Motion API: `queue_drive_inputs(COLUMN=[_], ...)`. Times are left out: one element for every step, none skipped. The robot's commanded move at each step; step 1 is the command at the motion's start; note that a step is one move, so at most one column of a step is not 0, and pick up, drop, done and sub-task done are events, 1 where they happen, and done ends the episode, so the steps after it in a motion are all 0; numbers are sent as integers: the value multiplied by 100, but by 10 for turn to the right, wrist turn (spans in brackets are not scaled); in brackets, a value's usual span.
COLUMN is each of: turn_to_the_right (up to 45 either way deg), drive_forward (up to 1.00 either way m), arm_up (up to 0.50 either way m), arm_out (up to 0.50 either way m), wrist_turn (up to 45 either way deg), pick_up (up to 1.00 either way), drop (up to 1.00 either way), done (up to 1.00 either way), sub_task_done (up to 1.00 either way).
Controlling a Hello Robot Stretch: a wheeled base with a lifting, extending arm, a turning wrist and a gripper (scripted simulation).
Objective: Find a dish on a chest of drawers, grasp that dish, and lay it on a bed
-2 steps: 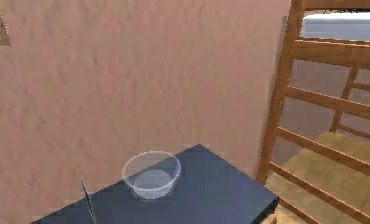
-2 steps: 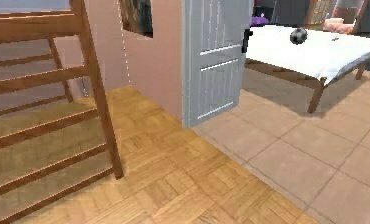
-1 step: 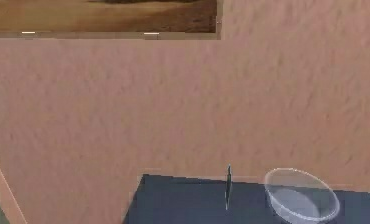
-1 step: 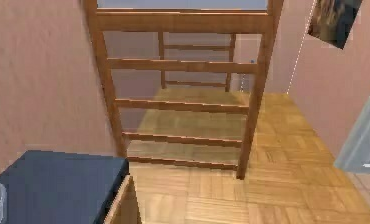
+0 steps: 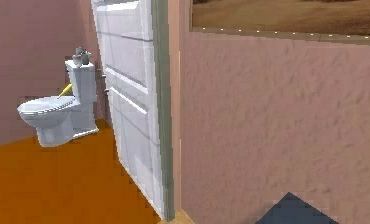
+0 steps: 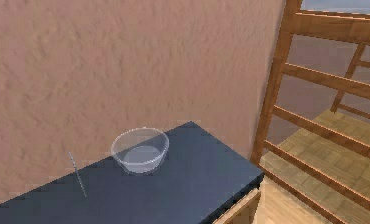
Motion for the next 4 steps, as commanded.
queue_drive_inputs(turn_to_the_right=[0, 0, 0, 0], drive_forward=[0, 0, 0, 0], arm_up=[50, 38, 0, 0], arm_out=[0, 0, 24, 0], wrist_turn=[0, 0, 0, 450], pick_up=[0, 0, 0, 0], drop=[0, 0, 0, 0], done=[0, 0, 0, 0], sub_task_done=[0, 0, 0, 0])
